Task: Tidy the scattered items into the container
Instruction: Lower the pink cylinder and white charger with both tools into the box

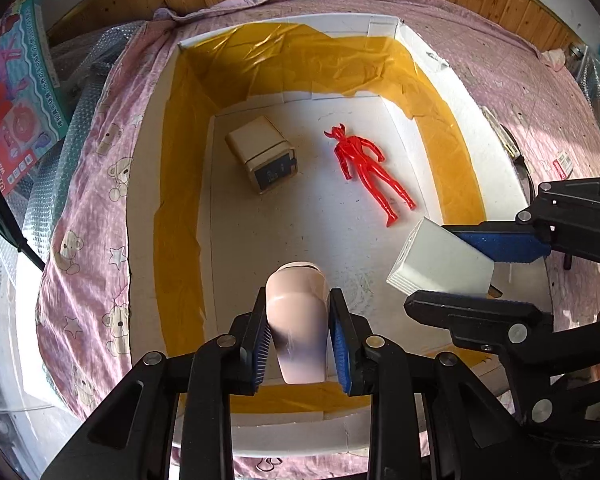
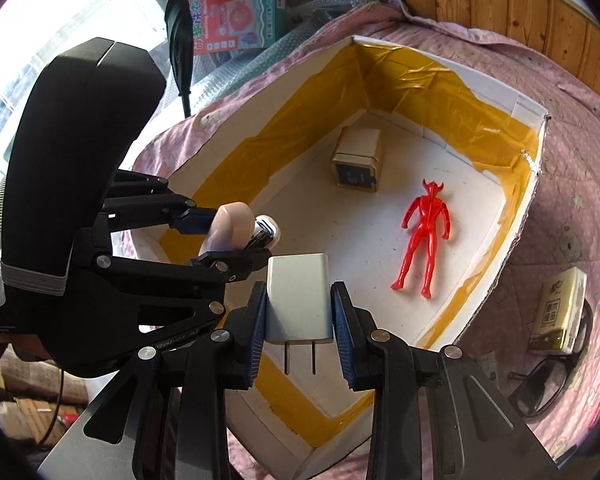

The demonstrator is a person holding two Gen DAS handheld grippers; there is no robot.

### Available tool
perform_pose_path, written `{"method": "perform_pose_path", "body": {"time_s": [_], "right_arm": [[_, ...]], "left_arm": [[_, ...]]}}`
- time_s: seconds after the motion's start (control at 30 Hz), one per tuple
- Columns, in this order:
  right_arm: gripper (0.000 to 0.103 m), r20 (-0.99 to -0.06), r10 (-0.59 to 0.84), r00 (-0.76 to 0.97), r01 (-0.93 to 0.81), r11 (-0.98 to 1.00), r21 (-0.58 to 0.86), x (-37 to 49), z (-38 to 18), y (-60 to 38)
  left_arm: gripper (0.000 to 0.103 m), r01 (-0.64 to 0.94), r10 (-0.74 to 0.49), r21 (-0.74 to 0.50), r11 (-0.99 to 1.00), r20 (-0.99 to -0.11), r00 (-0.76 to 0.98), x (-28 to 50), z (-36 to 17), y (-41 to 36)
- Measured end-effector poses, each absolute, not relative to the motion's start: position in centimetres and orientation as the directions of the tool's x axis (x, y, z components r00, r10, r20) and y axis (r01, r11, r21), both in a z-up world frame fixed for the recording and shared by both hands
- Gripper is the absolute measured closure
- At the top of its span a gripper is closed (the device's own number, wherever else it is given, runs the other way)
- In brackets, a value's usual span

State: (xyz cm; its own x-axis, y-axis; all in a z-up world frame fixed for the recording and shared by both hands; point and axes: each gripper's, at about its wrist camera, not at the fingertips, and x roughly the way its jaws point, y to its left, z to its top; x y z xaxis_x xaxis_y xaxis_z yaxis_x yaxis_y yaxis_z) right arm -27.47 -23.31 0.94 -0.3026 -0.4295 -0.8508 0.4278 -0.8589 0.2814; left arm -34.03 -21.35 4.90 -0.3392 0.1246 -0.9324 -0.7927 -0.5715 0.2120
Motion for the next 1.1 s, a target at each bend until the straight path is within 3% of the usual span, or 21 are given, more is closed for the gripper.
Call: {"method": "perform_pose_path", "body": {"time_s": [0.43, 1.1], "right_arm": [[0.071, -0.889, -0.374, -0.265, 0.617, -0.774, 0.142, -25.5, 0.7, -26.7], [0.071, -0.902, -0.378, -0.208, 0.605, -0.775, 0.185, -26.0, -0.6, -26.8]], "left_arm": [[0.075, -0.795, 0.022, 0.286, -0.535, -0.936, -0.351, -36.5, 2.2, -21.6], [0.074, -0.802, 0.03, 0.312, -0.509, -0.925, -0.379, -36.0, 1.7, -22.6]]}}
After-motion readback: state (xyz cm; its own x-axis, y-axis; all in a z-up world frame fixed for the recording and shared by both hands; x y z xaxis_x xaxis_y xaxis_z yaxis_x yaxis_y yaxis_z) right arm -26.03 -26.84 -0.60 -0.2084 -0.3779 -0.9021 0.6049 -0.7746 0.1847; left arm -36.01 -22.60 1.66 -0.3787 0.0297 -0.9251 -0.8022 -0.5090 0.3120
